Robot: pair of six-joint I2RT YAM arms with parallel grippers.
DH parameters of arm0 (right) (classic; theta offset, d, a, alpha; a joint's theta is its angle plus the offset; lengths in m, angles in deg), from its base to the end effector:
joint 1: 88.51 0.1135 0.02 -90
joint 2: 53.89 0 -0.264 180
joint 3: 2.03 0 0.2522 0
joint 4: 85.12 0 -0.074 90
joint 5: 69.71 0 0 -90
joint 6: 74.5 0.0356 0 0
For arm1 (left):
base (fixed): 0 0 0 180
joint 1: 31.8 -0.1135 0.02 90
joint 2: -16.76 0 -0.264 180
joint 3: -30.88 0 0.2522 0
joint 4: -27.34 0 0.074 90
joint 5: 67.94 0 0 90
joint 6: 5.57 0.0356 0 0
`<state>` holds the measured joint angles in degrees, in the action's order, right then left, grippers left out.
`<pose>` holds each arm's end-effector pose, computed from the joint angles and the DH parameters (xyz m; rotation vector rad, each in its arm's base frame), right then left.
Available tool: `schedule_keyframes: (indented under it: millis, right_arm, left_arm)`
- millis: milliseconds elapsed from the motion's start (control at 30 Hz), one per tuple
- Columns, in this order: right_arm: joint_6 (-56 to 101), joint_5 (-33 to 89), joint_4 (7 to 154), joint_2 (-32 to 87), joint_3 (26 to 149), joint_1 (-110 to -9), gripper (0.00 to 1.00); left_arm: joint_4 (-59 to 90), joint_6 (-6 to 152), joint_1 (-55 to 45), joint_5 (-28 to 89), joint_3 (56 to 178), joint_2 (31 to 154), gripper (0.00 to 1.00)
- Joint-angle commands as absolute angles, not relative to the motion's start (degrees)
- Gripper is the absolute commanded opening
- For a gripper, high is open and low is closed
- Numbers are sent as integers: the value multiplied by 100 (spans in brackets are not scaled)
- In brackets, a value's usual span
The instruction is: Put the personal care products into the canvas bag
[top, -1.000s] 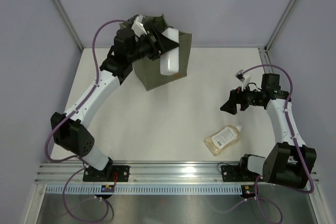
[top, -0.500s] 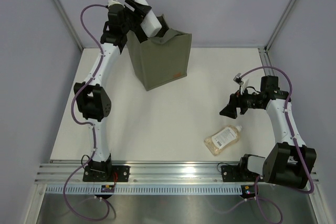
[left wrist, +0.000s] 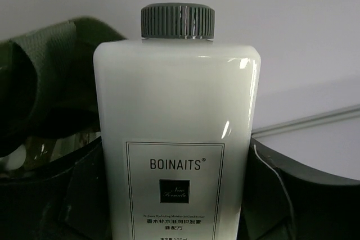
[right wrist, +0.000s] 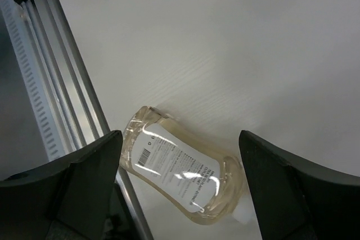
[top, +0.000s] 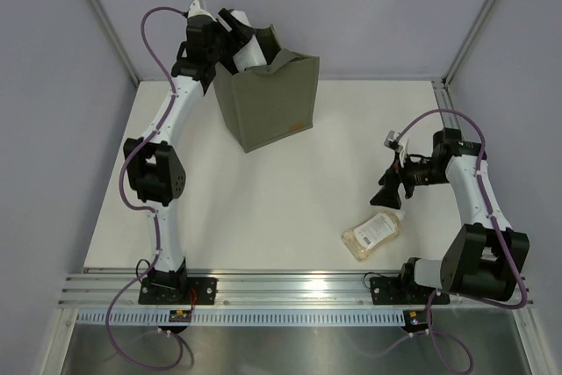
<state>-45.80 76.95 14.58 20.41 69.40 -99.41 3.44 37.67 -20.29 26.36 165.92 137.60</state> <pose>0.2134 -0.0108 0.2621 -1.0498 2.0565 0.9241 0.4970 -0.1039 0.3836 -0.4931 1.7413 -0.8022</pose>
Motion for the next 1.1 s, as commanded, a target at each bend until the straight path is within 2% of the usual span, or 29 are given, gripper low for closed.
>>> schedule_keyframes:
  millis: [0,67,133,367,567,633,767,900,1067]
  right_arm:
    - [-7791,7848,-442,2344,7500,-9932,94]
    - [-9008,7620,-1060,2652,7703,-9915,99]
    - [-9445,7435,-1239,2819,7861,-9706,99]
    - [-9181,6073,-98,2267,7142,-8264,99]
    - [-9252,5686,-9,1836,6755,-8139,100]
    - [-9366,5422,-18,1652,6448,-8095,99]
    - [-9445,5044,105,1423,5955,-8034,99]
    - [-8728,4869,1059,1282,5552,-7859,100]
    - [-7970,4718,2073,1510,5445,-7621,100]
  left_arm:
    - [1130,4575,-1985,3058,16593,12822,80]
    - [989,4820,-1958,3242,16637,12742,89]
    - [743,5049,-1941,3365,16637,12550,99]
    - [101,6525,-1774,3165,15795,11251,99]
    - [92,7238,-1739,2488,13944,9615,99]
    - [48,7274,-1739,2356,13432,8886,99]
    - [30,6985,-1739,2233,11643,7638,99]
    - [-249,6738,-1739,2013,10401,6556,99]
    - [-759,6335,-1739,1942,9405,5467,99]
